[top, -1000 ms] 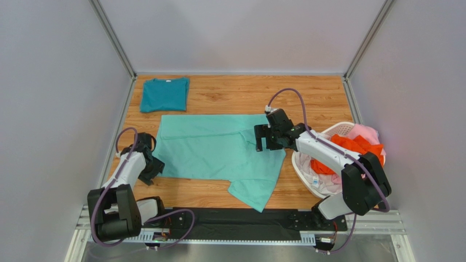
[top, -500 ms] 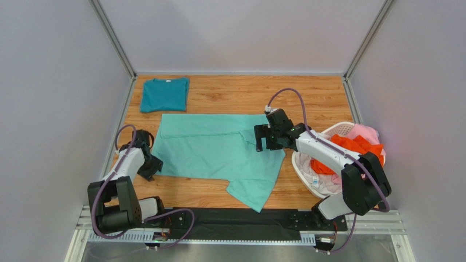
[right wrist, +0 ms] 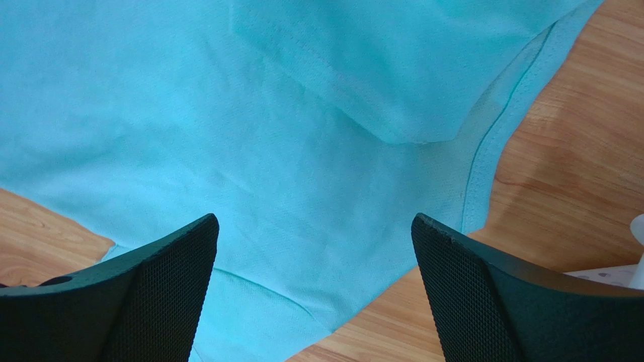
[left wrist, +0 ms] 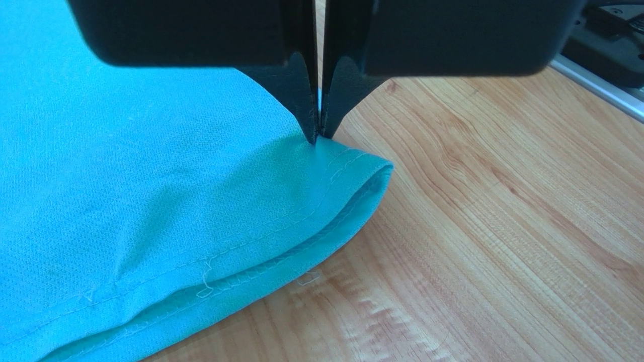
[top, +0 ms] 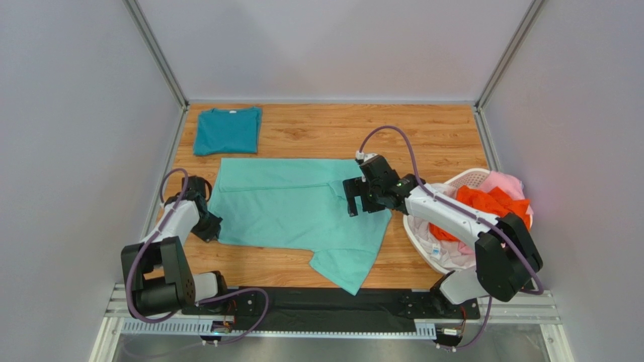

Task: Fold and stack the t-shirts
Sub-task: Fold the tshirt

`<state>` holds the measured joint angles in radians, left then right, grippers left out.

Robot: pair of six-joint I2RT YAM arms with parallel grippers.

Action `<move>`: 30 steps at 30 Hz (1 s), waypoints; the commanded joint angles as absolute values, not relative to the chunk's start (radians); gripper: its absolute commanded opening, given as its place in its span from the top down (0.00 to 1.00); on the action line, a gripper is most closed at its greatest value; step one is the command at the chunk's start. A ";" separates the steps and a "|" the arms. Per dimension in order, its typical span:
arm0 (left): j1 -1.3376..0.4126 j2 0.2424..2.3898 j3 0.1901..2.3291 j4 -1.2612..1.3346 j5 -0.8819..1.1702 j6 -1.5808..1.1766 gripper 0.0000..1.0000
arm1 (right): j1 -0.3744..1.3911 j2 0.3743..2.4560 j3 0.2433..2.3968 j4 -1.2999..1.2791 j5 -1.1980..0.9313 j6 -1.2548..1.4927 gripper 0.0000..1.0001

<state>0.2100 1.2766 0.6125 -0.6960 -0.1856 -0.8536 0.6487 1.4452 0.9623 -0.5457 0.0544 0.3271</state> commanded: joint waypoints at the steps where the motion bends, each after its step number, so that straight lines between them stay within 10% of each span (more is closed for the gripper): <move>1: 0.213 1.301 0.561 -0.620 -0.152 -0.847 1.00 | 0.704 1.393 0.968 -0.574 0.094 0.295 0.00; 21: 0.215 1.246 0.538 -0.611 -0.120 -0.828 1.00 | 1.371 1.534 0.989 -0.782 0.090 0.431 0.03; 30: 0.215 1.243 0.537 -0.615 -0.120 -0.828 1.00 | 1.396 1.595 0.930 -0.733 0.068 0.480 0.32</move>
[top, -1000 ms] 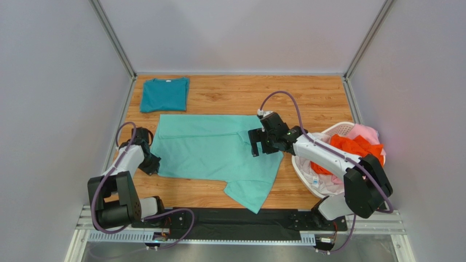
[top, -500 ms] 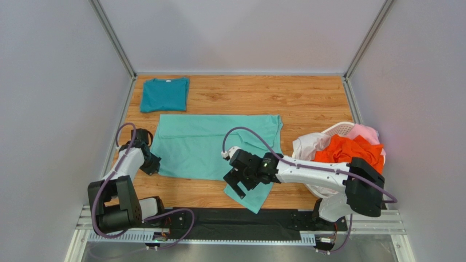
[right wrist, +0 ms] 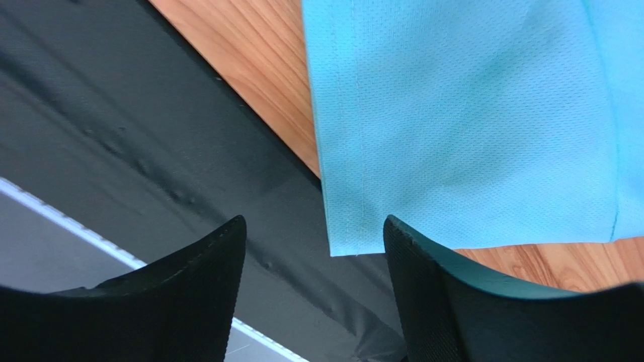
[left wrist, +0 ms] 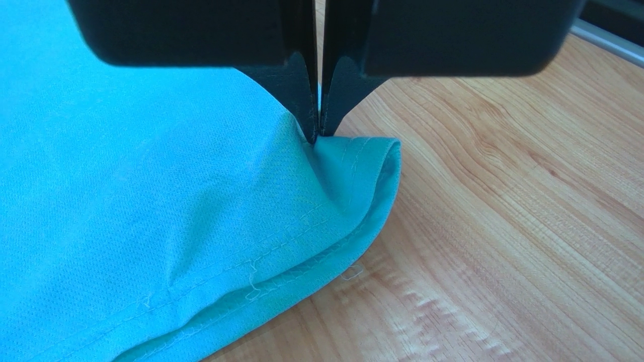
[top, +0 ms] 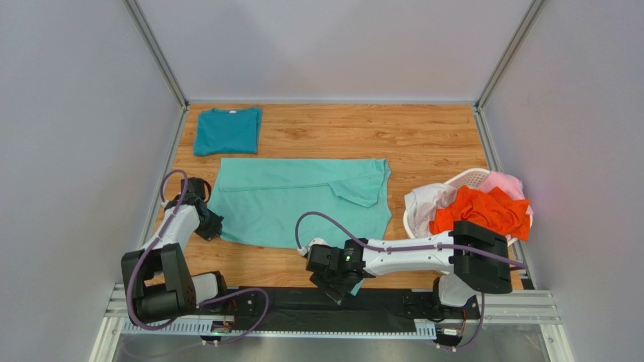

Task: Fold and stack the t-shirts
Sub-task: Fold the tshirt

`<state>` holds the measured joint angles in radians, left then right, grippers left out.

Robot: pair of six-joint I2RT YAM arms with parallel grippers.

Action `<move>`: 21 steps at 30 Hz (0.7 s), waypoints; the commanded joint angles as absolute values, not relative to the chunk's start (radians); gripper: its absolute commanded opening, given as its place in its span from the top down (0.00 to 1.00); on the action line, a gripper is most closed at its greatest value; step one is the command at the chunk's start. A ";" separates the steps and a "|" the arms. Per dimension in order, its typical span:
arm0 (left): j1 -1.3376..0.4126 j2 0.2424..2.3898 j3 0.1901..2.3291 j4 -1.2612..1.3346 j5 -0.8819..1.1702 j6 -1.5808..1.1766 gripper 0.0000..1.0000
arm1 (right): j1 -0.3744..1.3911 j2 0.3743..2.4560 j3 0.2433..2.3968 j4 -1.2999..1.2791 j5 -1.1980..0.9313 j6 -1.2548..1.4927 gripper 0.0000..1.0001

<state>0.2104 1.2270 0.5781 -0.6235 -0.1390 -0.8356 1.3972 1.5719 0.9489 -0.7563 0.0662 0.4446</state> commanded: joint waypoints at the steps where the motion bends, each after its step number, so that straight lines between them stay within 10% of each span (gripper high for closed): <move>1: 0.213 1.241 0.538 -0.615 -0.121 -0.827 1.00 | 1.396 1.601 0.927 -0.727 0.064 0.482 0.33; 21: 0.215 1.190 0.540 -0.635 -0.127 -0.830 1.00 | 1.336 1.556 0.896 -0.732 0.239 0.483 1.00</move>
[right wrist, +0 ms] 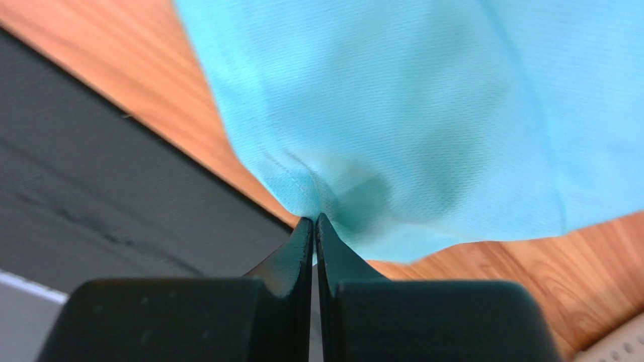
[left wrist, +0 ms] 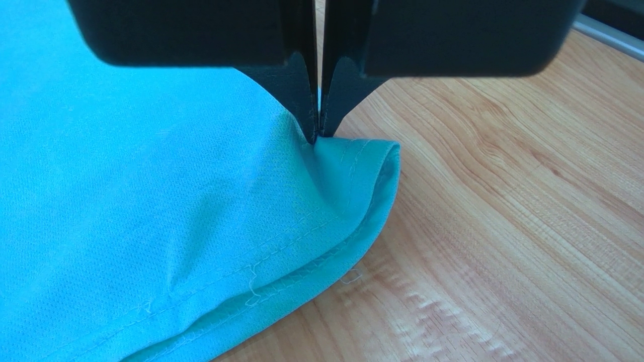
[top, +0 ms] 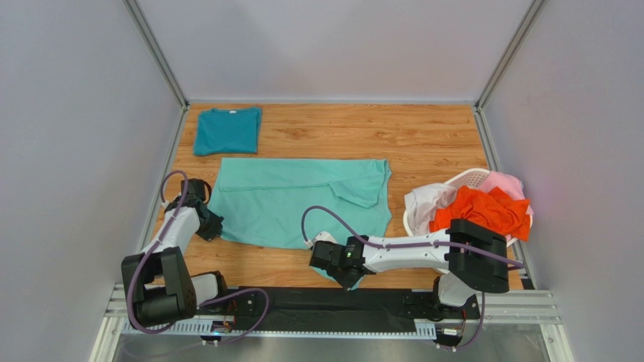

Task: Fold and stack the t-shirts
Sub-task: Fold the tshirt

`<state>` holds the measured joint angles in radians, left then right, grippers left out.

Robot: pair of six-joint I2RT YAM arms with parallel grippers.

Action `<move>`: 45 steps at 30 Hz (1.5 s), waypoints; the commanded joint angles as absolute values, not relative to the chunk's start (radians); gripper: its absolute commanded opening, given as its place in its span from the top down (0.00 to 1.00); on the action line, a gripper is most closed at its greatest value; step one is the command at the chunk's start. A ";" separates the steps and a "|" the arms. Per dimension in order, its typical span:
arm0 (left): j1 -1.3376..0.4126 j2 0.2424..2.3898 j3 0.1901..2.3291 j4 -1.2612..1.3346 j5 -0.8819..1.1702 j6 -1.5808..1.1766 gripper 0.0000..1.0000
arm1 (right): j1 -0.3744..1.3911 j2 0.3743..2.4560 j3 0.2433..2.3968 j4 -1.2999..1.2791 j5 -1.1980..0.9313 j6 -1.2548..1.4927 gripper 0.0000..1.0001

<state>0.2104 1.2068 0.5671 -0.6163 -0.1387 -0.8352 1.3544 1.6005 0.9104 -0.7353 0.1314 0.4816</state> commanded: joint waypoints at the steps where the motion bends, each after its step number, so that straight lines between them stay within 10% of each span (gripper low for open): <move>1: 0.215 1.183 0.538 -0.635 -0.124 -0.830 1.00 | 1.333 1.543 0.897 -0.735 0.248 0.480 1.00; 45: 0.213 1.304 0.854 -0.698 -0.041 -0.871 1.00 | 0.789 1.595 1.365 -0.746 0.472 0.127 1.00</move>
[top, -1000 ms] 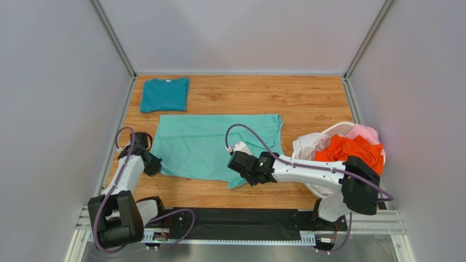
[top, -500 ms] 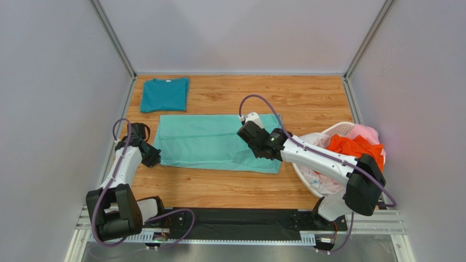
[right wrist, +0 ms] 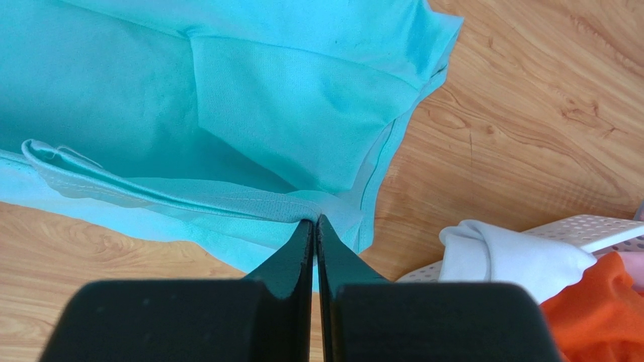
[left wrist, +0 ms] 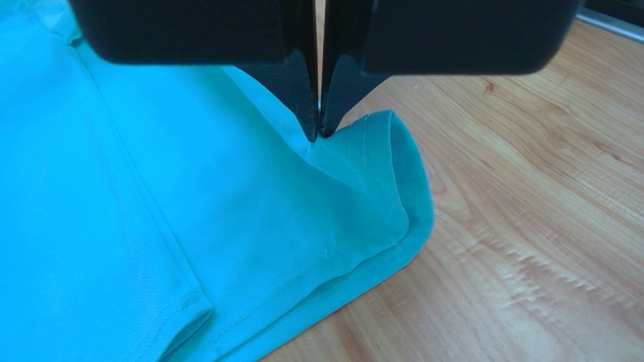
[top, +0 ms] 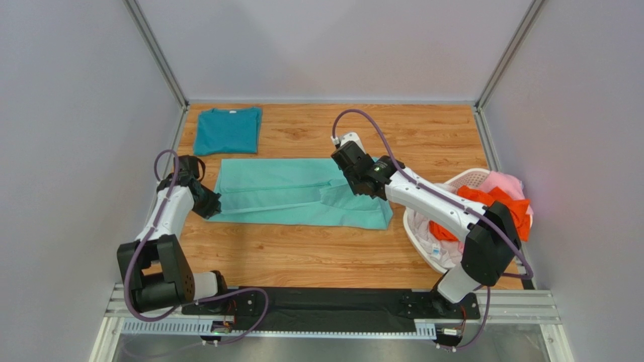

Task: Fold and stack the t-shirts
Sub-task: Fold the tshirt

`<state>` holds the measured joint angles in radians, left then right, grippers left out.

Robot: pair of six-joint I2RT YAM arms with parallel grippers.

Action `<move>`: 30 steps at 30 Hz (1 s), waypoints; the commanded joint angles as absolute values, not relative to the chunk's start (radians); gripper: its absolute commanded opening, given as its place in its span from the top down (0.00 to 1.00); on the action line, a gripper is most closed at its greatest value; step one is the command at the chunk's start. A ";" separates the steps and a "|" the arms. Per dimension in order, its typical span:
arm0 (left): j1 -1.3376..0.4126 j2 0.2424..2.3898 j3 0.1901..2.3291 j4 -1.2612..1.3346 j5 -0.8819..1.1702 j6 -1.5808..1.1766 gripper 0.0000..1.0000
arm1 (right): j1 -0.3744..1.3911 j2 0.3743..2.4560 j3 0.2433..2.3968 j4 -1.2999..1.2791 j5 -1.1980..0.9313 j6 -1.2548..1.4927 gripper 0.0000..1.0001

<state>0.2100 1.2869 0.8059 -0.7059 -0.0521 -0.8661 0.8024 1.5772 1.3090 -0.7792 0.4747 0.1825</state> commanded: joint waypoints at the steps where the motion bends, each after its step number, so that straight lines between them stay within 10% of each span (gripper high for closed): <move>1: 0.213 1.318 0.867 -0.696 -0.043 -0.871 1.00 | 0.781 1.603 1.371 -0.744 0.471 0.118 1.00; 30: 0.153 1.696 1.232 -0.716 -0.061 -0.816 1.00 | 0.683 1.756 1.514 -0.758 0.457 0.041 1.00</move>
<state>0.1627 1.6718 1.1713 -0.7006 -0.0429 -0.8341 0.6941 1.7489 1.4658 -0.7666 0.4507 0.0708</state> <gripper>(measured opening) 0.006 0.007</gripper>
